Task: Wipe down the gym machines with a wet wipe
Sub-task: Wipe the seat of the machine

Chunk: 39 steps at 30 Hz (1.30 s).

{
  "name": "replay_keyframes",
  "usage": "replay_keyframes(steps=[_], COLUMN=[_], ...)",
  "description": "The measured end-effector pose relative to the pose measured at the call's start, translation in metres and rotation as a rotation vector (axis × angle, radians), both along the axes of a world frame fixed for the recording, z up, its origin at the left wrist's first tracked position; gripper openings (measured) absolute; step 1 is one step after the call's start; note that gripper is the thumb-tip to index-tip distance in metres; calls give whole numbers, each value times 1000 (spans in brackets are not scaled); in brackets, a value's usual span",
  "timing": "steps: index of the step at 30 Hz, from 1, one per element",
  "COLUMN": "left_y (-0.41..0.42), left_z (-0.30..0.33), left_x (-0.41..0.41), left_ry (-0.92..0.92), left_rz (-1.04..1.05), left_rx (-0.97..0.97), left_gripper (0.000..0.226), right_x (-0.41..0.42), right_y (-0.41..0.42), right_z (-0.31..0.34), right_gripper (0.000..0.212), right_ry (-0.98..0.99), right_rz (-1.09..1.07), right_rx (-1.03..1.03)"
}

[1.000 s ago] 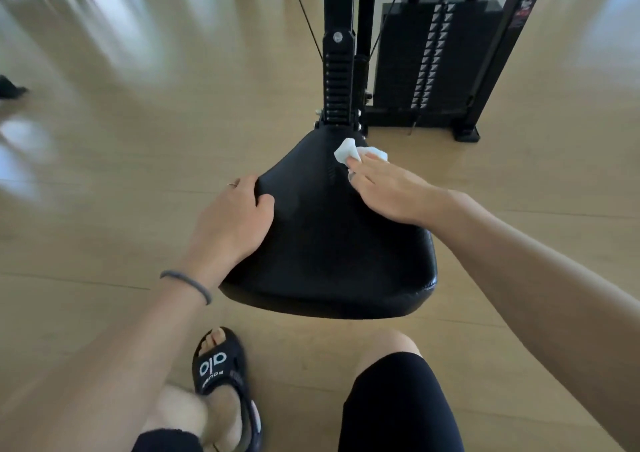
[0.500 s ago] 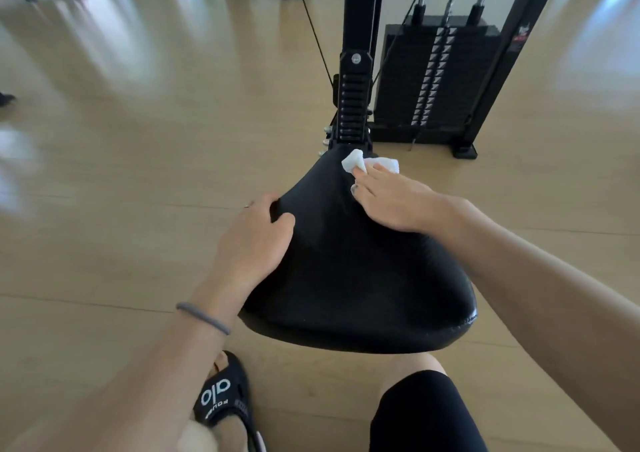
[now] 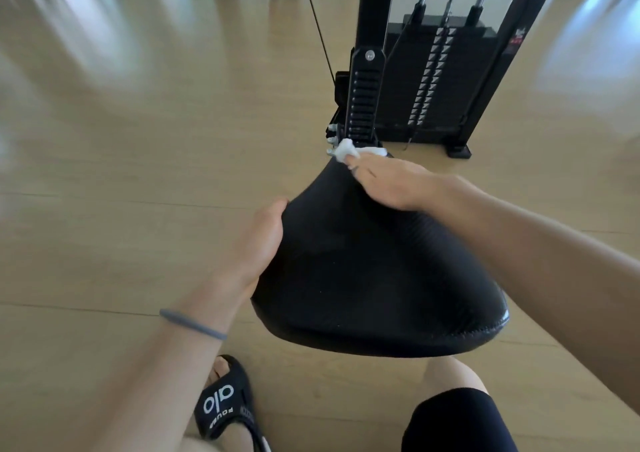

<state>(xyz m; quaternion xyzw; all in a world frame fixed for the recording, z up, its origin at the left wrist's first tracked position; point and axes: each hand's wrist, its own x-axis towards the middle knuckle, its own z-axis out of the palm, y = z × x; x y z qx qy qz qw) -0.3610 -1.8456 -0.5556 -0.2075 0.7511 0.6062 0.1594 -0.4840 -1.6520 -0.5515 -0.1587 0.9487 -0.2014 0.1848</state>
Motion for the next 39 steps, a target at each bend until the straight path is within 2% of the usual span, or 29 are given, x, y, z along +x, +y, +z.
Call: replay_keyframes(steps=[3,6,7,10,13,15,19,22,26,28,30,31,34,37,39], left_y=[-1,-4,-4,-5,-5,-4,5,5,6,5,1,0,-6,-4,-2], left_z=[-2,-4,-4,-4,-7,-9,-10,-11,-9,-8,-8,-8,-12,-11,-10], left_x=[-2,-5,-5,-4,-4,-5,-5,-7,-7,-6,-7,-6,-7,-7,-5], left_ry=[-10,31,47,46,2,5,29,39,51,54,39,22,57,45,18], left_rz=[26,39,31,0,-13,-6,94,126,114,90,93,98,95,124,144], left_rx=[17,67,89,82,65,63,42,35,63,88,131,149,171,204,200], left_gripper=[51,52,51,58,66,66,51,47,44,41,52,59,56,56,58], right_x=[11,41,41,10,-16,-14,8,-9,-33,-33,-16,-1,58,109,105], right_y=[-11,-42,-45,-28,5,17,14,5,-26,-46,-62,-64,-48,-12,10], right_z=[0,0,0,1,2,-1,-1,5,-5,-12,-11,-7,2,17,20], right_gripper=[44,47,46,46,47,44,42,44,38,45,59,57,37,50,52], right_ry=[98,65,36,25,78,103,141,59,144,166,113,108,131,117,67], right_rz=[73,336,359,198,-41,-52,-154,-207,-105,-36,81,165,347,429,393], right_rx=[188,83,48,21,121,195,139,124,156,167,194,200,71,65,91])
